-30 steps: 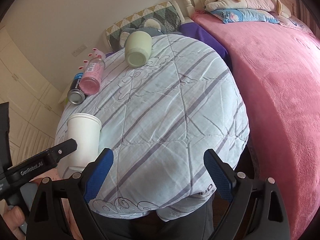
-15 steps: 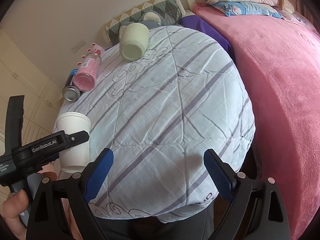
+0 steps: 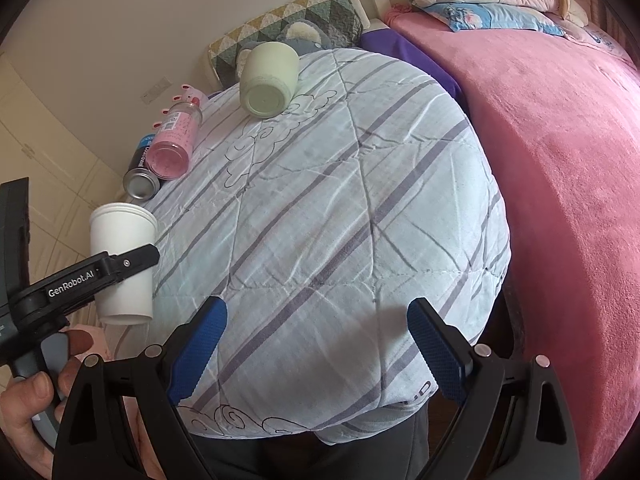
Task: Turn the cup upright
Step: 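Rotate the left gripper to turn the cup rim-up, then lower the upright cup onto the quilt with the left gripper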
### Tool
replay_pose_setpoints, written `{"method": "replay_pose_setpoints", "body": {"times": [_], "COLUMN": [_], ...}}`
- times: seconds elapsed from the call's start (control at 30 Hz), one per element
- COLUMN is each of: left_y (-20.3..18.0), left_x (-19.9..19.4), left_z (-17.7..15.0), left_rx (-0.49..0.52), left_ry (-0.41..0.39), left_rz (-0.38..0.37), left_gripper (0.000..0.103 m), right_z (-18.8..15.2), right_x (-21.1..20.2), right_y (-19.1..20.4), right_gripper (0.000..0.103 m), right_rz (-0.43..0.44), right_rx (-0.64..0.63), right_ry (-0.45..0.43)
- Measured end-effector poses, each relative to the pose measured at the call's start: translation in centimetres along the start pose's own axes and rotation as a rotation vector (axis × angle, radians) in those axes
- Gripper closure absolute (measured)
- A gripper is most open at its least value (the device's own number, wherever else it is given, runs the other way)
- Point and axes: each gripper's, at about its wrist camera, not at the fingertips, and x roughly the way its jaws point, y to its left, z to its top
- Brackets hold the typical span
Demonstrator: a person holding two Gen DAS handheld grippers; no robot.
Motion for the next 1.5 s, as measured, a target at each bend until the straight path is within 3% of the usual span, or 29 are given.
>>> {"method": "replay_pose_setpoints", "body": {"times": [0.3, 0.57, 0.83, 1.13, 1.5], "left_y": [0.1, 0.7, 0.6, 1.1, -0.2], "left_x": [-1.7, 0.2, -1.4, -0.9, -0.5], "left_z": [1.2, 0.6, 0.2, -0.3, -2.7], "left_rx": [0.094, 0.091, 0.099, 0.095, 0.162], "left_ry": [-0.187, -0.194, -0.268, -0.237, -0.214], "left_rz": [0.048, 0.025, 0.008, -0.029, 0.006], "left_gripper": [0.039, 0.038, 0.038, 0.038, 0.038], "right_z": [-0.1, -0.1, 0.0, -0.5, -1.0], "right_x": [0.1, 0.2, 0.3, 0.2, -0.4], "right_y": [1.1, 1.3, 1.8, 2.2, 2.1], "right_gripper": [0.010, 0.010, 0.010, 0.010, 0.010], "right_rz": [-0.005, -0.023, -0.030, -0.026, -0.031], "right_rx": [-0.023, -0.028, -0.038, -0.046, -0.037], "right_ry": [0.006, 0.011, 0.013, 0.016, 0.010]}}
